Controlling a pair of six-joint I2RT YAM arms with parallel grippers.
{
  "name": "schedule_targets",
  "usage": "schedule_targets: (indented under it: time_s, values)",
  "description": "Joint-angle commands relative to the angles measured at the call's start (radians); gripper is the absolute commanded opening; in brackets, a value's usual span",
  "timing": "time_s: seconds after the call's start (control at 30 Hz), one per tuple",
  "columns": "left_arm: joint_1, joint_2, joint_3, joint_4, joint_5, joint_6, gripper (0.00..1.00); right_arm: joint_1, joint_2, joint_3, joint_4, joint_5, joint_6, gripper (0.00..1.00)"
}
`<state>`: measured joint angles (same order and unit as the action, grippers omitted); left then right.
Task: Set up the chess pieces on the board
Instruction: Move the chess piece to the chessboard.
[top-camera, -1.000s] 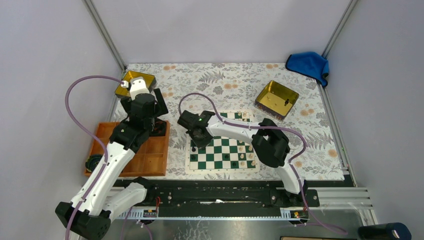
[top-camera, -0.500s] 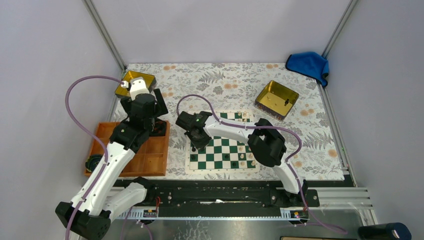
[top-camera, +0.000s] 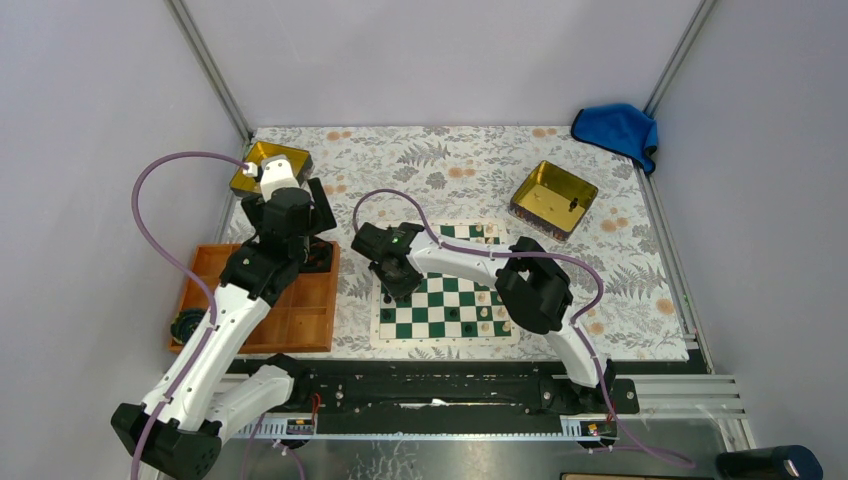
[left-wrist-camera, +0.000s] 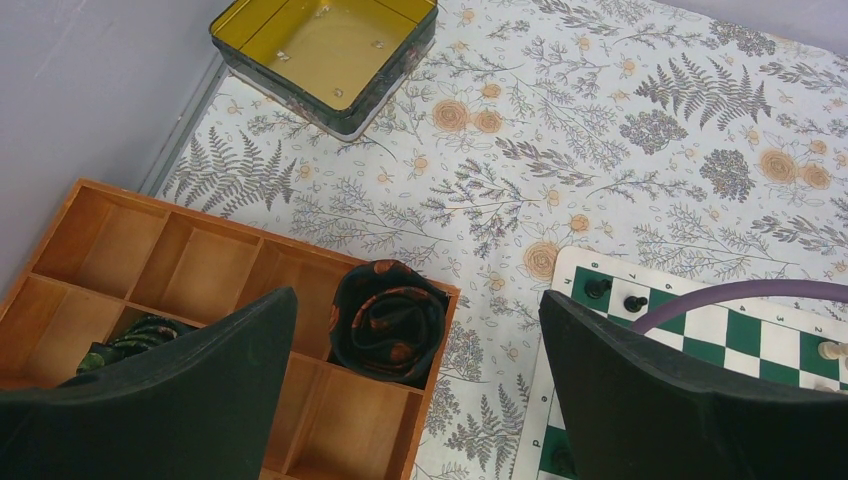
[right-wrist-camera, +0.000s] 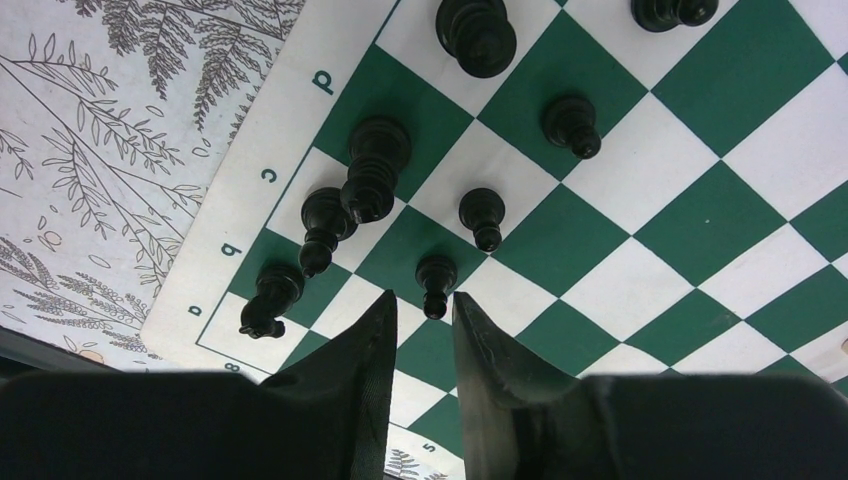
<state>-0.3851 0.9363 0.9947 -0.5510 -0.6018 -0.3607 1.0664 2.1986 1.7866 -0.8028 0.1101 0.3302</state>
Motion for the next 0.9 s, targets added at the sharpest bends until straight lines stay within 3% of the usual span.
schedule_targets:
  time_s: [0.0,0.43,0.87]
  values:
    - [0.005,-0.014,-0.003,0.048,-0.018,0.009,0.99,0.013,-0.023,0.040,-0.004,-0.013,-0.017,0.34]
    - [0.005,-0.004,0.006,0.048,-0.030,0.016,0.99,0.011,-0.203,-0.053,-0.003,0.103,0.016,0.45]
    - [0.005,0.035,-0.011,0.048,0.015,0.006,0.99,-0.045,-0.486,-0.430,0.062,0.175,0.139,0.52]
